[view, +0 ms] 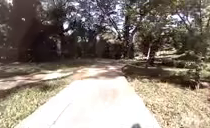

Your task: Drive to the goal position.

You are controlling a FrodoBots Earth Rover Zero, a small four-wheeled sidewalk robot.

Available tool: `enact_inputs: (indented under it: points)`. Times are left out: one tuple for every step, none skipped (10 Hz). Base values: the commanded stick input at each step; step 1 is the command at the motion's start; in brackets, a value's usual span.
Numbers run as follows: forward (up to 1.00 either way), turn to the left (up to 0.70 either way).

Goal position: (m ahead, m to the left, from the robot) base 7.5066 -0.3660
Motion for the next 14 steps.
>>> enact_inputs:
  points:
    - [0.50,-0.50]
    - [0.50,-0.50]
    - [0.50,-0.50]
    - [0.50,-0.50]
    - [0.50,-0.49]
    - [0.50,-0.07]
    - [0.50,0.00]
    - [0.50,0.00]
    - [0.50,0.00]
    - [0.50,0.00]
    - [0.50,0.00]
    - [0.50,0.00]
    - [0.50,0.00]
    - [0.50,0.00]
